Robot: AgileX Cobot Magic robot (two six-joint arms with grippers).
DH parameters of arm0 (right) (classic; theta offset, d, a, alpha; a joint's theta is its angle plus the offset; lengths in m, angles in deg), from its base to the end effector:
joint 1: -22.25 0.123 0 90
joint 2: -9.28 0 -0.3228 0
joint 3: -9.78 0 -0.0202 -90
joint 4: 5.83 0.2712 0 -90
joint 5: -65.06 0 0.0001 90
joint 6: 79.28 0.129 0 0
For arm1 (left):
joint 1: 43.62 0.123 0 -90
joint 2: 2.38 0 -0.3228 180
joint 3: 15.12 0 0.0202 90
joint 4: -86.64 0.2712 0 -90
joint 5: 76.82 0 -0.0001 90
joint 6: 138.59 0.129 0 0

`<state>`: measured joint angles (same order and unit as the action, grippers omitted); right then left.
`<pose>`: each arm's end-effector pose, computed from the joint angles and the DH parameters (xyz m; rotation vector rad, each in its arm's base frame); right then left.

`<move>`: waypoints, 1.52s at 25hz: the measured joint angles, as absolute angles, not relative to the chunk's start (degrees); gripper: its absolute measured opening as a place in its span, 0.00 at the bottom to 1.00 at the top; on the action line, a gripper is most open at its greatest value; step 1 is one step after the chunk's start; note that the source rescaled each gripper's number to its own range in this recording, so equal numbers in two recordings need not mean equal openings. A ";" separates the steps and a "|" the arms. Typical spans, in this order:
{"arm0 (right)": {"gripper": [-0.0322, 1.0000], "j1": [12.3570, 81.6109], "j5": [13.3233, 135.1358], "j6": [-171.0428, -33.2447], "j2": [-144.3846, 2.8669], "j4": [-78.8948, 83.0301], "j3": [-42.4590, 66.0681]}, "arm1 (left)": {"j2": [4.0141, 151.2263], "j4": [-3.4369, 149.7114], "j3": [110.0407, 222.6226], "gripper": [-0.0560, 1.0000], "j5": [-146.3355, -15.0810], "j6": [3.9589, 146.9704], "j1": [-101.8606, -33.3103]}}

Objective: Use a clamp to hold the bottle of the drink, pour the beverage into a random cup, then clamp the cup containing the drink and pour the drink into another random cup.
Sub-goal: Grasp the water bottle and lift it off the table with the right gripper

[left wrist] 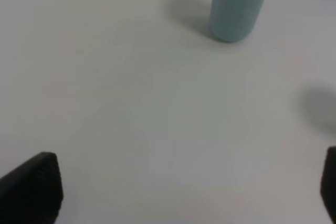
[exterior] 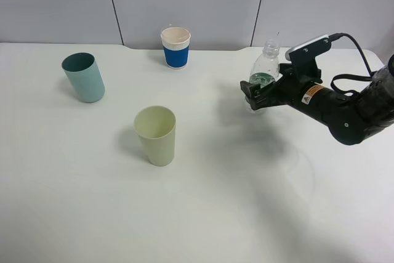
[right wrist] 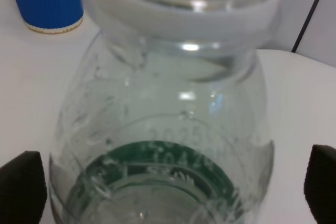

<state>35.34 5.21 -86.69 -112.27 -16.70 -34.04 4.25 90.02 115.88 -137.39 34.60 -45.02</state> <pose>0.3647 0.1064 0.1057 -0.5264 1.7720 0.1535 0.0076 0.0064 0.2732 -0.0987 2.0243 -0.0201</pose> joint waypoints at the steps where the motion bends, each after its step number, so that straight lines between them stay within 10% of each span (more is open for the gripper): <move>1: 1.00 35.34 5.35 -86.62 -112.27 -16.70 -34.04 | 4.25 90.02 115.88 1.00 -137.39 34.60 -45.02; 17: 0.91 35.34 8.51 -84.03 -112.27 -18.65 -31.44 | 4.25 90.02 115.88 1.00 -137.39 34.60 -45.02; 20: 0.66 35.34 9.48 -84.03 -112.27 -18.65 -31.44 | 4.25 90.02 115.88 1.00 -137.39 34.60 -45.02; 24: 0.03 35.34 9.93 -83.99 -112.27 -18.92 -31.44 | 4.25 90.02 115.88 1.00 -137.39 34.60 -45.02; 38: 0.04 35.41 9.93 -83.91 -112.27 -21.21 -31.41 | 4.25 90.02 115.88 1.00 -137.39 34.60 -45.02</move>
<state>35.41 9.93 -83.91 -112.27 -21.21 -31.41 4.25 90.02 115.88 -137.39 34.60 -45.02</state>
